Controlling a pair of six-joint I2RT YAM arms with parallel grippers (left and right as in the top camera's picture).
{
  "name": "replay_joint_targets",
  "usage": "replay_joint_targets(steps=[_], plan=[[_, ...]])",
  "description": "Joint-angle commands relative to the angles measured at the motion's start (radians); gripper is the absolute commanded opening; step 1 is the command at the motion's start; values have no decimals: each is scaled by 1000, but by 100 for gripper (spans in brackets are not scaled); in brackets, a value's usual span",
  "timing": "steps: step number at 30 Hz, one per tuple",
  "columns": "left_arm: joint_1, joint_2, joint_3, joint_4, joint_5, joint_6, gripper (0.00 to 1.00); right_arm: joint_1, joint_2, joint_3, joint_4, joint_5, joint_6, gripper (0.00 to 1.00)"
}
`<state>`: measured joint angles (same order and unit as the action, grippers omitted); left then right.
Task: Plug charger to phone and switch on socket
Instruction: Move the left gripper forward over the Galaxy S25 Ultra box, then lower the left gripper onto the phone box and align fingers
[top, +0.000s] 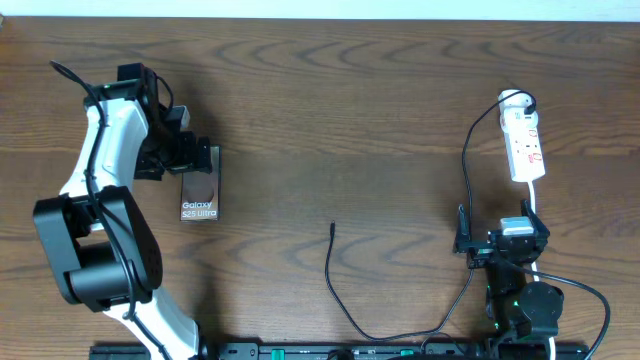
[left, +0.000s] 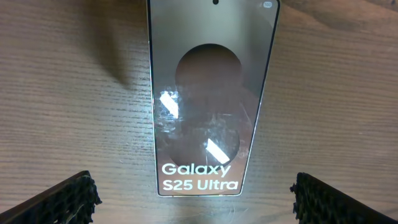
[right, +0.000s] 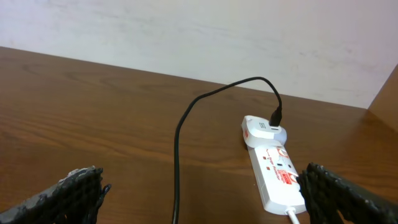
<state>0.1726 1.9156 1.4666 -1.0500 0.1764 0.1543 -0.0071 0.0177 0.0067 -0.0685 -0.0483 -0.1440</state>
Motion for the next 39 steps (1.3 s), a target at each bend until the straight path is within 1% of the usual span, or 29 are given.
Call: replay_joint_targets(steps=[1,4,9,20,34,39], plan=[[-14,18,14,-4,-13,18,98,5,-4,-1,-4,5,-10,99],[-41,21,11,4,-16,18,98,5,-4,-1,-4,5,-10,99],[-71,21,10,37,-77,-13,98,5,-4,-1,-4,5,-10,99],[-71,21,4,46,-72,-18,98,5,-4,-1,-4,5,-10,99],[-71,21,-70,101,-54,-19,98,5,-4,-1,-4,5,-10,99],[-71,26,-72,106,-54,-52,98,5,-4,-1,-4,5,-10,99]])
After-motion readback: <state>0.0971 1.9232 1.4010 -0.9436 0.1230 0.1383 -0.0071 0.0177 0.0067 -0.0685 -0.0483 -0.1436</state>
